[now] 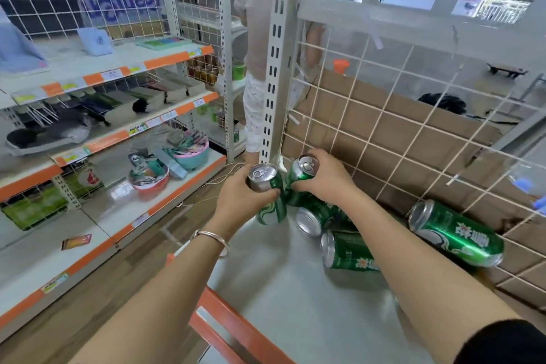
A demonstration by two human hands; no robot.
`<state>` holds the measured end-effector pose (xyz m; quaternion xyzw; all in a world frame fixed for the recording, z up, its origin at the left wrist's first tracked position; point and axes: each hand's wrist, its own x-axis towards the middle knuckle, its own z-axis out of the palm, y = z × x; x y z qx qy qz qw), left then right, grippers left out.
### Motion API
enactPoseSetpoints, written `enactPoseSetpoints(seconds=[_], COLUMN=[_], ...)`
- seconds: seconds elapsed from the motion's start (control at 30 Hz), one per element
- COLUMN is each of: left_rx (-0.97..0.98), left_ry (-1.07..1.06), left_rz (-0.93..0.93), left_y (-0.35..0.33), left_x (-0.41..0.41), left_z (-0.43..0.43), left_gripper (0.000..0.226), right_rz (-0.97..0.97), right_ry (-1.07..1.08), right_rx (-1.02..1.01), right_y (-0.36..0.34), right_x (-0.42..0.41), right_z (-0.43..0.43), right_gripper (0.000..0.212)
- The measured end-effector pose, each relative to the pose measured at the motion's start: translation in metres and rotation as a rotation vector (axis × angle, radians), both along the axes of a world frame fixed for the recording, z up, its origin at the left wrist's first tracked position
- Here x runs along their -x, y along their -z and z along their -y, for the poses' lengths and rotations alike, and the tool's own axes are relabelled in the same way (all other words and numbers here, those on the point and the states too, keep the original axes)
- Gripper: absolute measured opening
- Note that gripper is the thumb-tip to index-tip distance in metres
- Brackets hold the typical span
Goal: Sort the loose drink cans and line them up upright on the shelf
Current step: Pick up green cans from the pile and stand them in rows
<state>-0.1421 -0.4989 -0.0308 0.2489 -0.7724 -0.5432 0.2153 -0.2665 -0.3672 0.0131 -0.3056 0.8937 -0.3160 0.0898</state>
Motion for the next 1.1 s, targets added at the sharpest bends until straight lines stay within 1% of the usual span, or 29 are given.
enactPoseSetpoints(seconds=[0.13, 0.23, 0.33, 0.4, 0.5, 0.57, 0.67, 0.7, 0.77, 0.83, 0.9, 0.97, 1.03, 1.1], left_rx=[-0.151, -0.315, -0.459, -0.48, -0.447, -0.462, -0.423, -0.404, -0.408, -0.487, -0.596, -0.65, -0.64, -0.604], left_ry=[-0.076, -0.075, -0.022, 0.053, 0.183, 0.255, 0.307, 0.299, 0.254, 0.163, 0.034, -0.059, -0.102, -0.099], left_rz=[-0.102, -0.169, -0.239, -0.241, -0.228, -0.215, -0.182, -0.174, -0.187, -0.219, -0.252, -0.283, -0.278, -0.26], left_y=[-0.014, -0.03, -0.047, -0.055, -0.064, -0.065, -0.059, -0.055, -0.049, -0.046, -0.046, -0.047, -0.048, -0.046], left_x=[-0.008, -0.01, -0.012, -0.008, -0.002, 0.002, 0.007, 0.007, 0.003, -0.004, -0.012, -0.021, -0.032, -0.041], left_z=[0.005, 0.008, 0.006, -0.001, -0.02, -0.033, -0.051, -0.056, -0.064, -0.065, -0.06, -0.056, -0.061, -0.071], left_gripper=[0.035, 0.039, 0.042, 0.038, 0.015, 0.016, 0.028, 0.032, 0.027, 0.018, 0.019, 0.019, 0.012, 0.009], right_rz=[0.0, 0.074, 0.182, 0.287, 0.35, 0.368, 0.365, 0.35, 0.33, 0.319, 0.306, 0.297, 0.302, 0.308], right_ry=[0.048, 0.097, 0.118, 0.104, 0.043, 0.062, 0.119, 0.139, 0.177, 0.217, 0.253, 0.273, 0.287, 0.289], right_rx=[0.205, 0.375, 0.5, 0.587, 0.604, 0.63, 0.656, 0.641, 0.622, 0.642, 0.683, 0.715, 0.744, 0.77], right_y=[-0.013, -0.027, -0.04, -0.045, -0.049, -0.05, -0.044, -0.04, -0.032, -0.026, -0.023, -0.021, -0.021, -0.021], right_x=[-0.011, -0.015, -0.021, -0.026, -0.034, -0.038, -0.047, -0.051, -0.058, -0.066, -0.074, -0.081, -0.087, -0.093], right_z=[-0.004, -0.008, -0.018, -0.029, -0.05, -0.068, -0.1, -0.109, -0.129, -0.15, -0.168, -0.184, -0.195, -0.202], right_gripper=[0.082, 0.087, 0.083, 0.073, 0.046, 0.04, 0.033, 0.031, 0.031, 0.029, 0.024, 0.022, 0.021, 0.021])
